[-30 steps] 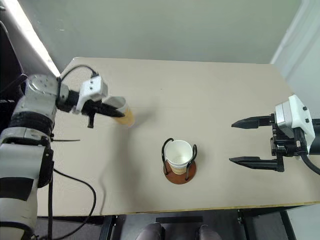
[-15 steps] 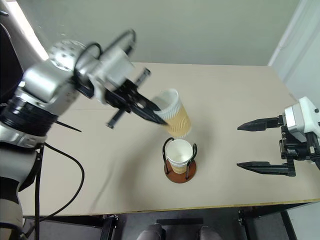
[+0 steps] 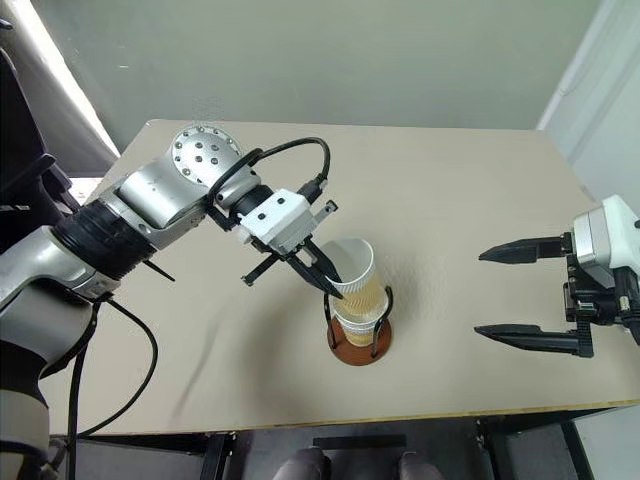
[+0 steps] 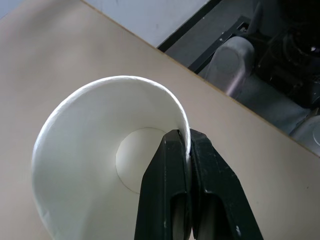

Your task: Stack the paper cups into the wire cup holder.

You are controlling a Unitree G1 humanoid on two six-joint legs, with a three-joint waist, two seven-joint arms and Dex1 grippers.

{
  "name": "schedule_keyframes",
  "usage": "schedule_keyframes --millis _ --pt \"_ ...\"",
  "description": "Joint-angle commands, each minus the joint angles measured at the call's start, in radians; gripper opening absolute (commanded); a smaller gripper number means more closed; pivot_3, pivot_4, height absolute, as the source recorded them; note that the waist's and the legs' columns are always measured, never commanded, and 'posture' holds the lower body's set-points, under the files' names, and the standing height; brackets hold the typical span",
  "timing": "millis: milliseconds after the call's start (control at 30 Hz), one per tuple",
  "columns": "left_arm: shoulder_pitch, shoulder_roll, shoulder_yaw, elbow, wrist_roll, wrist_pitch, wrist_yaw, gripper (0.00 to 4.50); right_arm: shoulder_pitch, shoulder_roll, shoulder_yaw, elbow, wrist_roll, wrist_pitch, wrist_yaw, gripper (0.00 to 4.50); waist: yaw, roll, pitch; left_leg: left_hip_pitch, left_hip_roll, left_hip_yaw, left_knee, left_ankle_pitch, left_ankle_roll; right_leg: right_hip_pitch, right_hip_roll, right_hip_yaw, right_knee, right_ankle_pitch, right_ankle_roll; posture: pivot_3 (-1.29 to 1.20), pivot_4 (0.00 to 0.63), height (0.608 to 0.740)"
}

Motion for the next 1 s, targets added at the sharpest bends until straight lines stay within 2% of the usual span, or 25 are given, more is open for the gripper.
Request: schedule_keyframes --millis 33,67,300,433,500,567,633,800,1000 --pt "-0.028 0.004 0.007 -0.017 -0.012 -0.022 -0.033 0.47 -0.011 -0.011 -0.029 -0.022 0.015 -0.005 -0.013 4.5 0.0 0.0 0.0 0.0 0.0 0.0 0.0 0.0 0.0 0.0 0.0 0.0 0.0 0.0 0.0 0.0 0.15 0.74" --pt "-0.028 0.005 0.006 -0.017 -0.01 -0.023 -0.033 0.67 -0.012 -0.011 -0.026 -0.022 0.016 -0.007 -0.012 4.5 0.0 0.0 0.0 0.0 0.0 0.0 0.0 0.0 0.0 0.0 0.0 0.0 0.0 0.0 0.0 0.0 0.15 0.74" --pt "-0.02 -0.012 0.031 -0.004 0.022 -0.017 -0.033 3.12 -0.022 -0.006 -0.009 -0.016 0.017 -0.017 -0.01 4.5 0.0 0.0 0.0 0.0 0.0 0.0 0.0 0.0 0.0 0.0 0.0 0.0 0.0 0.0 0.0 0.0 0.15 0.74" --pt "-0.005 -0.064 0.123 0.049 0.069 0.006 -0.033 4.49 -0.046 -0.005 0.02 0.002 0.017 -0.031 -0.005 4.5 0.002 0.0 0.0 0.0 0.0 0.0 0.0 0.0 0.0 0.0 0.0 0.0 0.0 0.0 0.0 0.0 0.15 0.74" --pt "0.009 -0.104 0.206 0.094 0.114 0.022 -0.028 4.49 -0.06 -0.004 0.037 0.016 0.011 -0.042 0.0 4.5 0.002 0.0 0.0 0.0 0.0 0.0 0.0 0.0 0.0 0.0 0.0 0.0 0.0 0.0 0.0 0.0 0.15 0.74" --pt "0.027 -0.083 0.344 0.152 0.104 0.125 0.058 4.49 -0.098 0.007 0.094 0.066 -0.013 -0.072 0.007 4.5 0.001 0.0 0.0 0.0 0.0 0.0 0.0 0.0 0.0 0.001 0.0 0.0 0.0 0.0 0.0 0.0 0.15 0.74" --pt "0.097 0.003 0.458 0.156 0.108 0.206 0.09 4.49 -0.127 0.017 0.146 0.125 -0.038 -0.104 0.028 4.5 -0.012 0.001 0.0 -0.001 0.0 0.001 0.0 0.0 0.0 -0.001 0.0 0.0 0.001 0.0 0.0 0.0 0.15 0.74" --pt "0.412 0.267 0.697 0.041 0.059 0.384 -0.011 4.49 -0.23 0.011 0.263 0.296 -0.099 -0.171 0.126 4.5 -0.039 0.007 -0.002 0.003 0.002 0.01 -0.009 0.001 -0.002 -0.008 0.003 0.003 0.002 0.0 0.0 0.0 0.15 0.74" --pt "0.847 0.442 1.017 -0.088 0.012 0.497 0.028 4.49 -0.277 -0.015 0.295 0.485 -0.181 -0.238 0.218 4.5 -0.015 0.005 -0.001 0.0 0.002 0.01 -0.013 0.003 -0.005 -0.015 0.002 0.014 0.003 0.0 -0.001 0.0 0.15 0.74"
